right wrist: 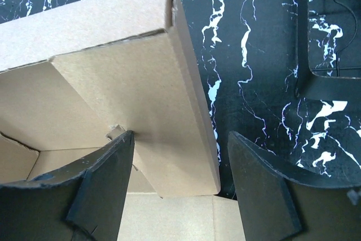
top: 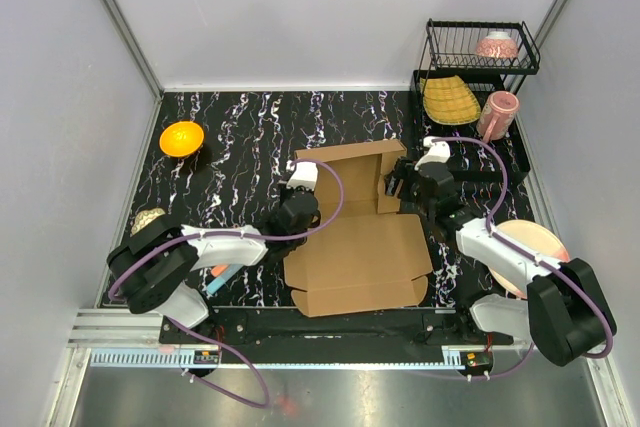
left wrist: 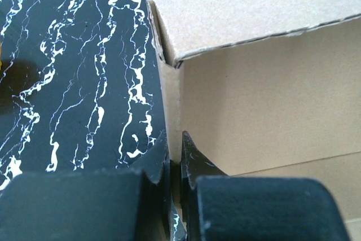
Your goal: Fold the paper box
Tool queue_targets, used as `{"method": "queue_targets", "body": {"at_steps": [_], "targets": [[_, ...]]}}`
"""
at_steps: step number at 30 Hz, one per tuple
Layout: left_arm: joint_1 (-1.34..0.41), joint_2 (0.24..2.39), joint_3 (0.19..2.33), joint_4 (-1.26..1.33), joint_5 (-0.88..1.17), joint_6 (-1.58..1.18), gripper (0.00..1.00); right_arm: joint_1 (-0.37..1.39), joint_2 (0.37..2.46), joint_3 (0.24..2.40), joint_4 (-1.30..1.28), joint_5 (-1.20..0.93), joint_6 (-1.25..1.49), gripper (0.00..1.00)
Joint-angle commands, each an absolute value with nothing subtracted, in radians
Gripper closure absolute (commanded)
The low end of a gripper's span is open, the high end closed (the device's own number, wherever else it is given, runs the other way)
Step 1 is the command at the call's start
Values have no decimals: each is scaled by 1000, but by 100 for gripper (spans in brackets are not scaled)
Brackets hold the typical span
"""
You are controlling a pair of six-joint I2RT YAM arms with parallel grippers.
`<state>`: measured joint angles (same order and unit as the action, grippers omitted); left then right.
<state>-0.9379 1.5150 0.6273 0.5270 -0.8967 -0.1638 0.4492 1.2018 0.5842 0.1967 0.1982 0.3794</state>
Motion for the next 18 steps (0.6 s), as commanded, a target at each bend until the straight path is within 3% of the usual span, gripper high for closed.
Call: {"method": "queue_targets", "body": {"at_steps": [1, 8, 18], "targets": [[-936, 1493, 604, 569, -773, -8, 100, 445, 1180, 577, 314, 204, 368, 25], [-936, 1493, 589, 592, -715, 51, 100, 446, 1247, 614, 376, 218, 357, 23], [-936, 1512, 583, 664, -713, 110, 100, 445, 1362, 598, 495, 173, 328, 45]]}}
